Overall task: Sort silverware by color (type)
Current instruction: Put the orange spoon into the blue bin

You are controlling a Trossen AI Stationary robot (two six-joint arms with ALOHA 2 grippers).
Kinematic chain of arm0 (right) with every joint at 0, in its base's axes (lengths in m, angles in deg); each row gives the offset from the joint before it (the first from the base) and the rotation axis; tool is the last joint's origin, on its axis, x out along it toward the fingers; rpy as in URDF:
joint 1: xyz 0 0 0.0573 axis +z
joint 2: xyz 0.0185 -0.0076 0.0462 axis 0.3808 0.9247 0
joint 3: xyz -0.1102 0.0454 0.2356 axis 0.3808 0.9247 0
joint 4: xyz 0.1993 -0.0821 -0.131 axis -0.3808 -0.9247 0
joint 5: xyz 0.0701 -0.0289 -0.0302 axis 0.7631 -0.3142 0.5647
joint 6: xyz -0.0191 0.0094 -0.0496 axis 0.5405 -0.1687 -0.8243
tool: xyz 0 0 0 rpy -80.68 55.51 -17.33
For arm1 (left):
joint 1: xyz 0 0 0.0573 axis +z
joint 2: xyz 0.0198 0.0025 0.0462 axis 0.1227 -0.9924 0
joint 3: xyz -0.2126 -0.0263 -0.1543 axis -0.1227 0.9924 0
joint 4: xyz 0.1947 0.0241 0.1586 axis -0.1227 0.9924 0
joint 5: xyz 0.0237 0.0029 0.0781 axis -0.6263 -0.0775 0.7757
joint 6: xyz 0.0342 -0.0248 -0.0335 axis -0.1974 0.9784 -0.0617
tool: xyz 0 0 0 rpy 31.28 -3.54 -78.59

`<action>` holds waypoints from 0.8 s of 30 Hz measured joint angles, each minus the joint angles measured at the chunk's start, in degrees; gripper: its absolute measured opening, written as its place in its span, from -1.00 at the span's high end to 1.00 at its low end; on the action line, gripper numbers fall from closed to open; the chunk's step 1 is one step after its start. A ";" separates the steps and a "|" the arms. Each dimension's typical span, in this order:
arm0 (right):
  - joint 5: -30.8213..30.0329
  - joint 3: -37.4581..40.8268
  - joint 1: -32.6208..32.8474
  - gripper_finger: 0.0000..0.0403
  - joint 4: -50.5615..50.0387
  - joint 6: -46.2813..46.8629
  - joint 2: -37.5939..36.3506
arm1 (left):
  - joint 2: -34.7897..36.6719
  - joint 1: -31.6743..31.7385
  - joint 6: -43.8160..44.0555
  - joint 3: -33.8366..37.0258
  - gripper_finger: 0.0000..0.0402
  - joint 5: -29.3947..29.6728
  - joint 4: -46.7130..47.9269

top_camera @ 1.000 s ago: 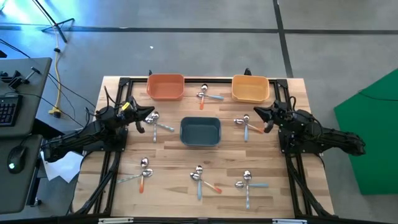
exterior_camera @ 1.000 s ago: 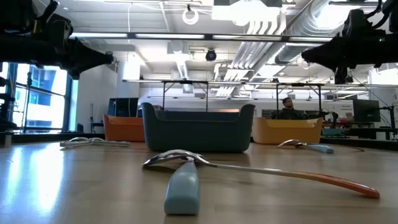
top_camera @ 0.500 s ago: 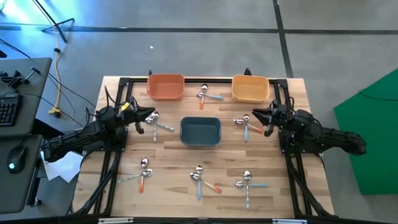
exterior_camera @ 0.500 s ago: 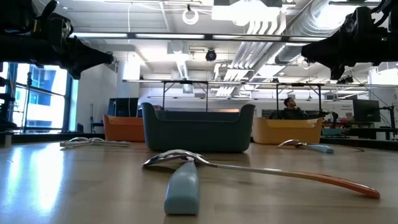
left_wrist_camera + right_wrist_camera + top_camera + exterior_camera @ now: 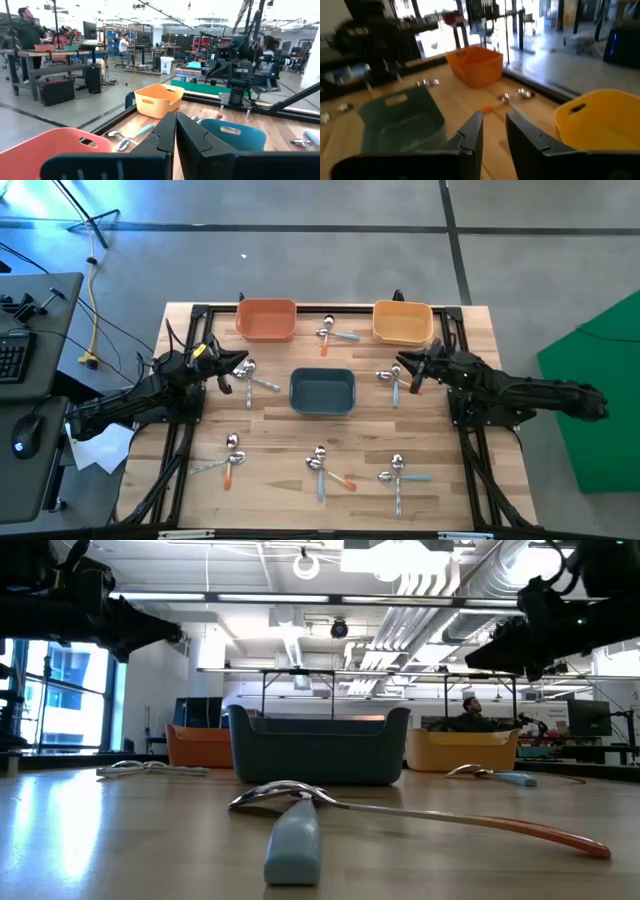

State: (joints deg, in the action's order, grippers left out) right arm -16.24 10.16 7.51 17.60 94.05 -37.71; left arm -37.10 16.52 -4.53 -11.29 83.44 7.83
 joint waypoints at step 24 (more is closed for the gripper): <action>10.18 -25.64 -4.29 0.54 -42.30 -6.76 38.66 | 0.01 0.04 -2.41 0.00 0.98 0.13 -4.55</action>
State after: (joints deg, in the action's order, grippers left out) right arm -6.06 -15.48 3.22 -24.70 87.29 0.95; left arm -37.09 16.57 -6.94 -11.29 83.57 3.28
